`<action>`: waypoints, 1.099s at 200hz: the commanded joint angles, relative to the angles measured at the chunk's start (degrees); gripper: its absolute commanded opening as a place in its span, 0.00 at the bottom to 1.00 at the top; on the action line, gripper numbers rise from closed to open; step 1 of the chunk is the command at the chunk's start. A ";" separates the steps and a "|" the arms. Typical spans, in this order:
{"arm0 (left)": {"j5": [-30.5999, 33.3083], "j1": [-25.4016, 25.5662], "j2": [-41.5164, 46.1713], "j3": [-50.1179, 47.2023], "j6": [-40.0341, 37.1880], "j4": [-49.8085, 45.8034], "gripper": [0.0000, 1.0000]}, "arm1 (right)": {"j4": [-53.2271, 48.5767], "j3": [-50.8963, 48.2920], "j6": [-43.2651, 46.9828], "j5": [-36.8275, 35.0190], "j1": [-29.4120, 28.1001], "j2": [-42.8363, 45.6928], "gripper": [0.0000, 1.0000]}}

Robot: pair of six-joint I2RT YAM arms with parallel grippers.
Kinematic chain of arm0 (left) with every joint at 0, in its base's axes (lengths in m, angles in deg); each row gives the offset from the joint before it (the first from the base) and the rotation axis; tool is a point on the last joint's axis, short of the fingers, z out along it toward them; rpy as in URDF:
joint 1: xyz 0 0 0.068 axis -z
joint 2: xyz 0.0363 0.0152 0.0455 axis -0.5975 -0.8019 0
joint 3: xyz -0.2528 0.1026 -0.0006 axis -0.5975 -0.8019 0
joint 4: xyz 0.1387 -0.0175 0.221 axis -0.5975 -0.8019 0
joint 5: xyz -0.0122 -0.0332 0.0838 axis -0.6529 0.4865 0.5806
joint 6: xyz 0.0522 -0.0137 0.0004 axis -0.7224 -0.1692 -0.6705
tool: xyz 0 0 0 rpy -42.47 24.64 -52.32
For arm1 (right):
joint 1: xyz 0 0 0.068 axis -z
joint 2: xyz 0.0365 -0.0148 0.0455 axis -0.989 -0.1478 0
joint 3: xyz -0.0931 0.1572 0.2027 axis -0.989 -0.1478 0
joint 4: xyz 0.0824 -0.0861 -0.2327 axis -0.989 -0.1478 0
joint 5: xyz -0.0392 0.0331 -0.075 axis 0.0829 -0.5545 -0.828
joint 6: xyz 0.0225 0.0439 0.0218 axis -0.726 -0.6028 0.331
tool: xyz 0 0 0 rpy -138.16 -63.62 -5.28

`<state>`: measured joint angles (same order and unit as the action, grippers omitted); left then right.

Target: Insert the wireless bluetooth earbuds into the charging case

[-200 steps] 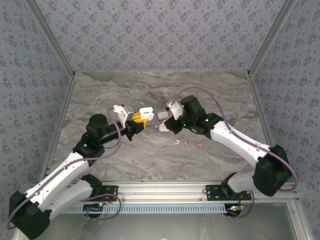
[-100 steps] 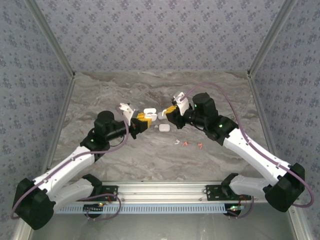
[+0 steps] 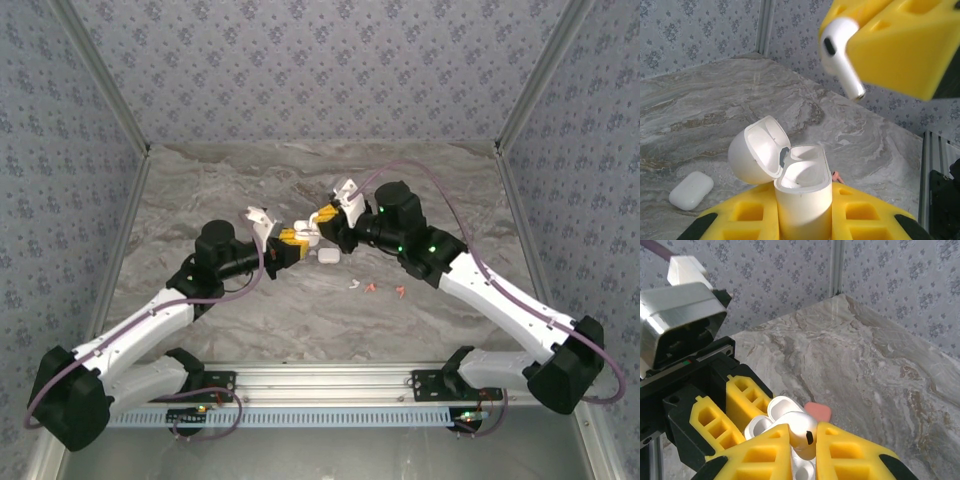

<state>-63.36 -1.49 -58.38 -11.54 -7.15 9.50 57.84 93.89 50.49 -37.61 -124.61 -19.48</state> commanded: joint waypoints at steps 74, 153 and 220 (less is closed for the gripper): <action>-1.38 0.48 0.25 2.91 0.45 2.27 0.00 | 0.31 2.33 1.86 -1.98 -2.23 -3.56 0.16; -1.44 0.46 0.52 2.84 0.32 2.27 0.00 | 0.13 2.56 1.92 -1.24 -2.76 -4.90 0.16; -1.02 0.44 1.04 2.40 0.22 2.26 0.00 | -3.25 2.76 2.06 6.20 -2.01 -5.16 0.21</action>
<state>-63.71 -1.32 -58.36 -11.45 -7.17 9.41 56.88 94.63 52.07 -36.41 -126.84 -24.18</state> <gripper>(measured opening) 0.220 0.186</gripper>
